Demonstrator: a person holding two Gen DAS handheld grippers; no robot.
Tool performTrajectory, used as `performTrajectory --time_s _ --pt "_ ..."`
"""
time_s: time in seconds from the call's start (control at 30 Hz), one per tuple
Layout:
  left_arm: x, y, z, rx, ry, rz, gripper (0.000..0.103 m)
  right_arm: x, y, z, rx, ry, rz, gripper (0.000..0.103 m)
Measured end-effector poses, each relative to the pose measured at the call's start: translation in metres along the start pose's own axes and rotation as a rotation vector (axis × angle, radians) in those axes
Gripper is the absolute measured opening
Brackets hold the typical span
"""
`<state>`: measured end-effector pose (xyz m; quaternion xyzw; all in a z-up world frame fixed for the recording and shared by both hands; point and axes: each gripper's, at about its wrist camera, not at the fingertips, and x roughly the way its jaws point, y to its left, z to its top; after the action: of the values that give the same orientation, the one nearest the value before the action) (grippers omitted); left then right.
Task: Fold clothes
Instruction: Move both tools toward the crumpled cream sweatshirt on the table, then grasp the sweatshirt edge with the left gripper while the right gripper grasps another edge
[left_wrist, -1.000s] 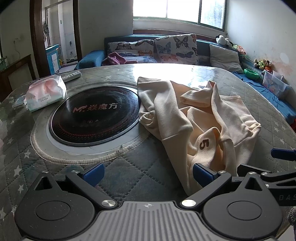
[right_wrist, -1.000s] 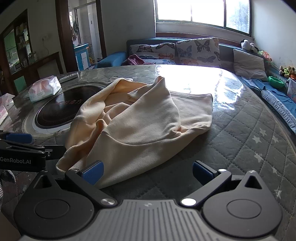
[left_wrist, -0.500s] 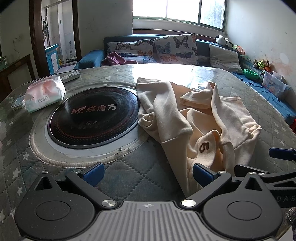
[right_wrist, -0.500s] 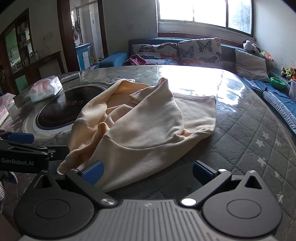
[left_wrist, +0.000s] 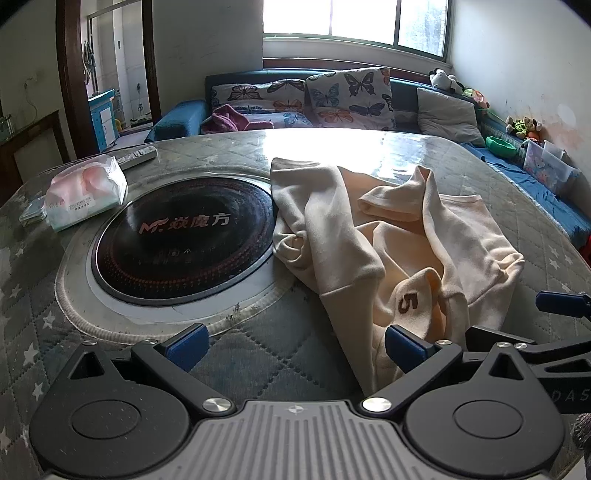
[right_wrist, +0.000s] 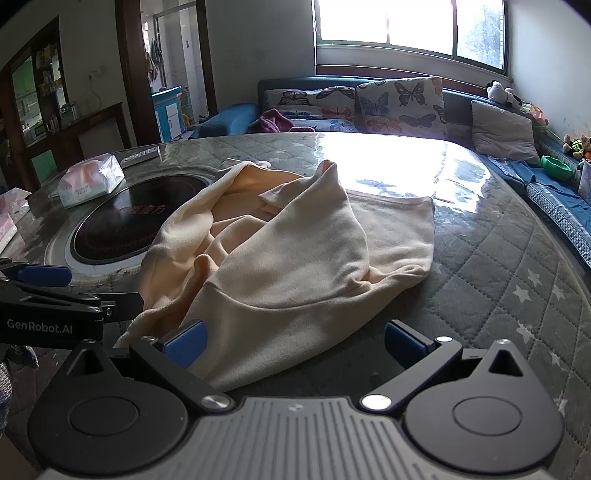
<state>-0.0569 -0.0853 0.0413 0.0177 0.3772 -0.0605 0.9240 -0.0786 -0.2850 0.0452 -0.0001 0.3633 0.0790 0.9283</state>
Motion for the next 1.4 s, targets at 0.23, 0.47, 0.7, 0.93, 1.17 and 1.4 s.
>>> performTrajectory --time_s 0.23,0.47,0.7,0.93,1.17,1.4 --pt "0.003 0.0 0.003 0.001 0.001 -0.001 0.103 0.002 0.0 0.003 -0.001 -0.001 0.003 0.103" --pt "0.005 0.0 0.009 0.005 -0.008 0.001 0.103 0.005 -0.001 0.008 -0.006 -0.005 0.005 0.103" --pt "0.009 -0.001 0.018 0.024 -0.02 0.003 0.103 0.008 -0.003 0.014 -0.014 -0.013 -0.001 0.103" --pt "0.017 -0.001 0.035 0.036 -0.044 0.015 0.103 0.019 -0.014 0.035 -0.036 -0.026 -0.022 0.103" --pt "0.029 -0.001 0.058 0.057 -0.082 0.021 0.102 0.039 -0.026 0.067 -0.052 -0.041 -0.02 0.094" --pt "0.049 -0.01 0.082 0.11 -0.102 -0.022 0.096 0.079 -0.039 0.105 -0.042 -0.007 0.014 0.078"
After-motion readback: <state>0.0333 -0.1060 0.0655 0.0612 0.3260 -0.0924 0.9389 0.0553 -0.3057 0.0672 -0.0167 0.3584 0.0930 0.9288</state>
